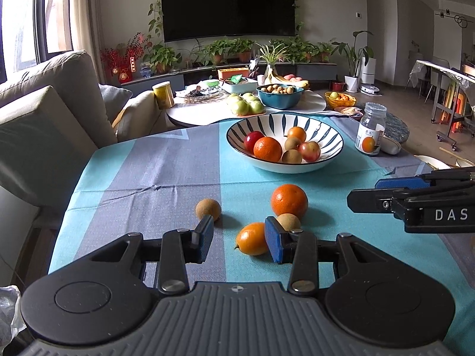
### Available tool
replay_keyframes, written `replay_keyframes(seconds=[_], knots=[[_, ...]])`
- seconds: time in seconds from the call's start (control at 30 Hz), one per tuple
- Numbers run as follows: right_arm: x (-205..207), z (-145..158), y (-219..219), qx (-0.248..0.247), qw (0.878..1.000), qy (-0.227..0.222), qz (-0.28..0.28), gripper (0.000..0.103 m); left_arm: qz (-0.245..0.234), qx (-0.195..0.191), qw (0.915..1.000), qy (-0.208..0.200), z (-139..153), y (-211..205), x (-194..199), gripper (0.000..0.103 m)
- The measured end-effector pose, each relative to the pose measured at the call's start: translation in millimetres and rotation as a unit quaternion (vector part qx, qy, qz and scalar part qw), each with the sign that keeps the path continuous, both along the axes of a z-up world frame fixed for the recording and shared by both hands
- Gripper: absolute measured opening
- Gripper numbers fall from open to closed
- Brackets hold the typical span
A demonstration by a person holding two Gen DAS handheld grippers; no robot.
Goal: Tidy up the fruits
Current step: 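Move both grippers back to the loose fruit on the cloth, then grasp a mandarin orange with the left gripper while the right gripper grasps a brown kiwi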
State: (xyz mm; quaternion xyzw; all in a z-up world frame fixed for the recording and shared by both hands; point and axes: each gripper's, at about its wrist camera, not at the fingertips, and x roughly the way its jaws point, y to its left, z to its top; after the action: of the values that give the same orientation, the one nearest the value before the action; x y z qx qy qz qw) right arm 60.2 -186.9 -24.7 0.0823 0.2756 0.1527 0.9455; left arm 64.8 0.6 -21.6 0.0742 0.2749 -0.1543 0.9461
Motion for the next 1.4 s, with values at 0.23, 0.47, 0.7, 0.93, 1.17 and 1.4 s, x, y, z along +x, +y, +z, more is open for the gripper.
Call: replay_keyframes(seconds=[0.23, 0.47, 0.7, 0.93, 1.17, 1.4], knots=[[-4, -6, -1, 0.0, 1.0, 0.007, 0.003, 0.079, -0.014, 0.013, 0.9997, 0.013, -9, -6, -4, 0.036], [-4, -11, -3, 0.002, 1.0, 0.018, 0.0, 0.079, -0.011, 0.02, 0.9993, 0.029, -21, -10, 5, 0.036], [-3, -13, 0, -0.001, 1.0, 0.022, 0.003, 0.079, -0.019, 0.032, 0.9987, 0.035, -29, -20, 22, 0.036], [-3, -15, -3, 0.002, 1.0, 0.027, -0.001, 0.079, -0.02, 0.001, 0.9988, 0.046, -32, -17, 30, 0.029], [-2, -18, 2, -0.001, 0.999, 0.031, 0.009, 0.079, -0.012, 0.0, 0.9995, 0.03, -27, -11, 20, 0.029], [-3, -19, 18, -0.012, 0.999, 0.032, 0.041, 0.079, 0.009, -0.012, 0.9997, 0.019, -17, 6, 12, 0.029]])
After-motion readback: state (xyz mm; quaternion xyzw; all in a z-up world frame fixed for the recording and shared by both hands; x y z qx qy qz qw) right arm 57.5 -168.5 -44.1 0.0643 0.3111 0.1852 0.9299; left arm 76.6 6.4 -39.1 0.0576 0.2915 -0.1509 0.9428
